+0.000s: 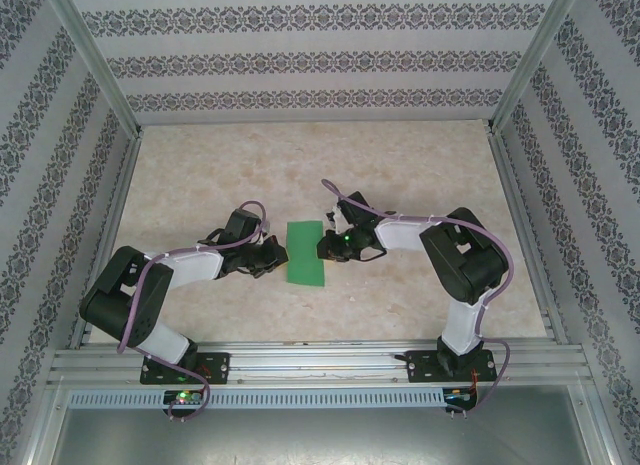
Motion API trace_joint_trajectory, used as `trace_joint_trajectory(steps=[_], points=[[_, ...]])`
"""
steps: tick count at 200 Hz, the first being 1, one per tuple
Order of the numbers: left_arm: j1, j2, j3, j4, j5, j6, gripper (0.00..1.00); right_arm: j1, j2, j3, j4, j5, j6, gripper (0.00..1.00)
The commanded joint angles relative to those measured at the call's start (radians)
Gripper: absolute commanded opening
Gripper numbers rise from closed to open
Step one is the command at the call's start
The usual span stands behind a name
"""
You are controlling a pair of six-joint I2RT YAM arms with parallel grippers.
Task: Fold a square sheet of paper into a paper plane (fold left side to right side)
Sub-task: Third fold the triangle at the center of the table.
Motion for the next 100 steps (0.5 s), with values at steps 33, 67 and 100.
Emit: trace_joint_trajectory(steps=[33,67,100], points=[[-0.027,-0.015,0.014,-0.036,-0.031,-0.143,0.0,0.024,-0.254,-0.096,0.016,0.143,-0.198,0.56],[-0.036,-0.012,0.004,-0.009,-0.034,-0.187,0.0,0.148,-0.397,-0.2,0.014,0.284,-0.334,0.67],[-0.041,-0.008,0.011,0.0,-0.02,-0.2,0.0,0.343,-0.448,-0.251,0.002,0.484,-0.438,0.71]])
